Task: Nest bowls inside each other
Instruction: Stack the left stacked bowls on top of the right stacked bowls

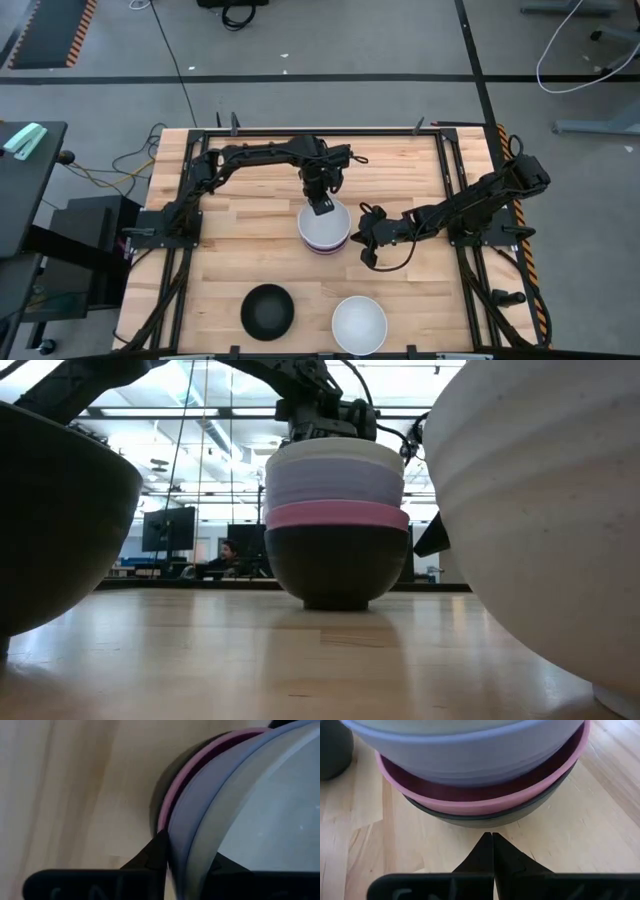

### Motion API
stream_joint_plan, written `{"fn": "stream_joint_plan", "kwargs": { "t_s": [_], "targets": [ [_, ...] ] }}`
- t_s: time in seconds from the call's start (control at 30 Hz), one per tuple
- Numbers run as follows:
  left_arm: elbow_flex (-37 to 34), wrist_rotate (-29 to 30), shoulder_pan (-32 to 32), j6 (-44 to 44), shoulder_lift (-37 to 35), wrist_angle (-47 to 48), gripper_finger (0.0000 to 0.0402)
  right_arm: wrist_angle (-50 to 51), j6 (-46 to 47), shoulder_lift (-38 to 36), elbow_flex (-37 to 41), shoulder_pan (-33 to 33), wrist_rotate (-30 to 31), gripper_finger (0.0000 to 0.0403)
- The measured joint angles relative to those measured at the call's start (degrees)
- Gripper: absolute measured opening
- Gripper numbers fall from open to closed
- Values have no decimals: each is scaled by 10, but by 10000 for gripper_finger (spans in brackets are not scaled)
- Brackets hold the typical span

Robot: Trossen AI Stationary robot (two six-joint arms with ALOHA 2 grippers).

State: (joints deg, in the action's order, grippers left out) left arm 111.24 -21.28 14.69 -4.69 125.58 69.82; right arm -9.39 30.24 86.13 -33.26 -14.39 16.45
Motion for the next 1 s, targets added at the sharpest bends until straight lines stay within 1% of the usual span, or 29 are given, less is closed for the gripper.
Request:
{"fn": "stream_joint_plan", "kwargs": {
  "t_s": [0.07,0.23,0.3,0.53,0.63,0.8,1.0],
  "targets": [
    [0,0,-1,0,0,0,55,0,0,0,0,0,0,0],
    [0,0,-1,0,0,0,35,0,0,0,0,0,0,0],
    [0,0,-1,-1,0,0,37,0,0,0,0,0,0,0],
    [0,-2,-1,-7,0,0,107,0,0,0,0,0,0,4],
    [0,-3,-1,-12,0,1,128,1,0,0,0,0,0,4],
    [0,-16,-1,-21,-4,6,148,1,0,0,0,0,-5,4],
    [0,-20,-1,-22,-9,12,157,2,0,0,0,0,-7,4]
  ]
}}
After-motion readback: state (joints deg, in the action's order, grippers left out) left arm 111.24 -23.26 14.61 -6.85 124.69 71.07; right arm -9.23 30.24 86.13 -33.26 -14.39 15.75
